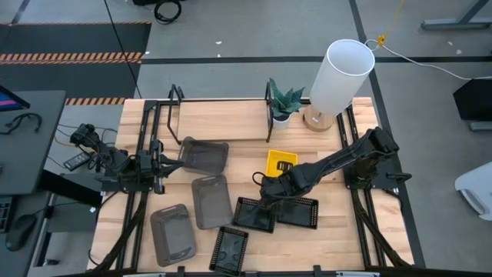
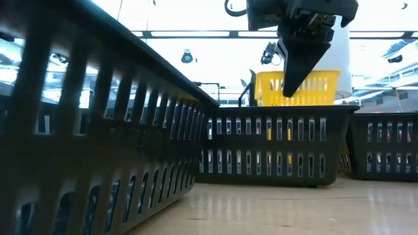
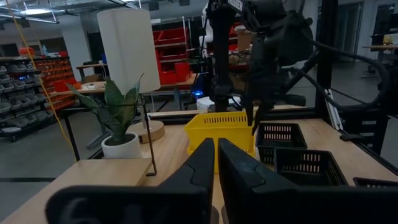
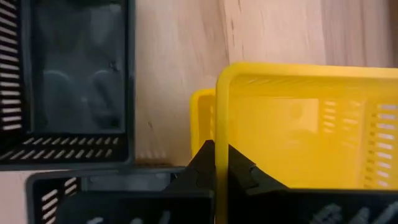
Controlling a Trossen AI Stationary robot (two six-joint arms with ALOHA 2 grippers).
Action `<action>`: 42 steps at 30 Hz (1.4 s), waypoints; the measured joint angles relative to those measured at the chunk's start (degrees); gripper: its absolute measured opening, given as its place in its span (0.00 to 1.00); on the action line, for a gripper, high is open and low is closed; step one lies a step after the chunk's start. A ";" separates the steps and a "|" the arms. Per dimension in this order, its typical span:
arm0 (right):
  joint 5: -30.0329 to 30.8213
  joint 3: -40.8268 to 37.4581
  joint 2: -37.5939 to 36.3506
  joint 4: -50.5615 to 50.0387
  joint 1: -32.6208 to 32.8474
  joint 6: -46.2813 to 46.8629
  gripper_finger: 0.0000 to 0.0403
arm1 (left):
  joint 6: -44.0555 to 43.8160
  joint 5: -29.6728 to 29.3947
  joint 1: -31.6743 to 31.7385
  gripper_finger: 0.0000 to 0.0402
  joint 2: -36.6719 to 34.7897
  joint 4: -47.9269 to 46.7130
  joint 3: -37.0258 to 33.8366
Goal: Stack baskets on shelf by color
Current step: Stack the top yellow basket on top of the bottom yellow basket, then put the stacked yellow baskets on the shelf
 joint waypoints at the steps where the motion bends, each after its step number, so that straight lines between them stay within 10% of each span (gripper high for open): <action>1: -0.05 0.00 0.15 0.40 0.06 -0.01 0.01 | -0.01 0.01 0.01 0.08 0.02 0.01 0.00; 19: -0.41 -2.96 1.22 2.06 0.29 -0.27 0.02 | 0.00 0.01 0.02 0.07 0.00 0.03 0.00; 42: -4.81 -3.04 1.20 2.35 -0.63 -0.58 0.27 | -0.01 0.00 0.02 0.08 0.00 0.01 0.00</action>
